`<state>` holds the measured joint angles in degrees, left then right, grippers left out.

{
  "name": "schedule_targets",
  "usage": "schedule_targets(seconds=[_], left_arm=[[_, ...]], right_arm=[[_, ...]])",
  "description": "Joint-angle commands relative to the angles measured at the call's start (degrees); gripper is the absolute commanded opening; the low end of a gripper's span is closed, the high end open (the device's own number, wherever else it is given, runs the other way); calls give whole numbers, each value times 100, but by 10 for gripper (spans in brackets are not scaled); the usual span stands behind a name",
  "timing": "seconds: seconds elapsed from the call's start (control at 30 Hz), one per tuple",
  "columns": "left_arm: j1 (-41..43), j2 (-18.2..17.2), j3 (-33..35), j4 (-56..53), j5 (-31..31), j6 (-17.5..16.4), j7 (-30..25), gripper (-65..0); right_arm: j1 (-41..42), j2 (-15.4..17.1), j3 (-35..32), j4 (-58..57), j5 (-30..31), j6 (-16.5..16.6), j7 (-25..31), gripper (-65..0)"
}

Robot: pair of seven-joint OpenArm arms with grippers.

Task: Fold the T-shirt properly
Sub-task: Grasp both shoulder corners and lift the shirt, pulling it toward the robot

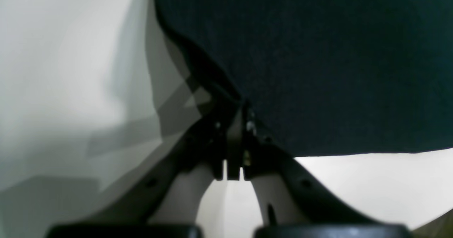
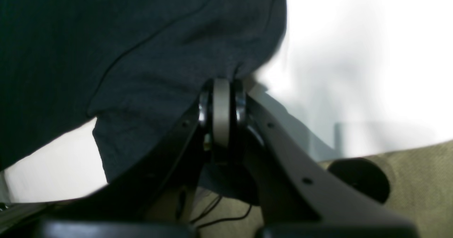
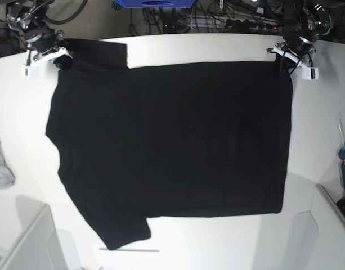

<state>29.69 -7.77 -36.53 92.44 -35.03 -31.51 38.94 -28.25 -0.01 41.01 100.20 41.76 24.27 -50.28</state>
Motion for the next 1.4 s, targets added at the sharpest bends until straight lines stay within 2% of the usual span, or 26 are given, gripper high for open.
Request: schedule_targets(seconds=[0.0,0.23,0.5,0.67,0.9,1.1,1.2,1.37], left_arm=[[138,-54,-35,184,61,34,40,-650],[719,-54,-43,712,61,34,40,-650],[1387,-54,-52,1230,70,25,14,-650],[1615,-54,-61,1468,61,25,5,-650],[1580,-36,-52,2048,43,43,23,-650],[1360,-27,-52,2057,43,61,40,-650],[1123,131,-52,2048,43,69,40,-650],[789,386,-26,2048,43,632,40,-650]], right_arm=[[-107,49,26,129,84,39,83,-650],[-590,32,44,516,101,39,92,-650],[-1162,-346,61,1043,101,48,127,-650],[-1267,-425,61,1263,101,56,127,-650],[-968,-381,35,1474,101,56,83,-650],[-564,-381,44,1518,101,48,83,-650],[-283,-329,17,1518,75,48,57,-650],[394,-223,52,1509,57,39,-594,-650]])
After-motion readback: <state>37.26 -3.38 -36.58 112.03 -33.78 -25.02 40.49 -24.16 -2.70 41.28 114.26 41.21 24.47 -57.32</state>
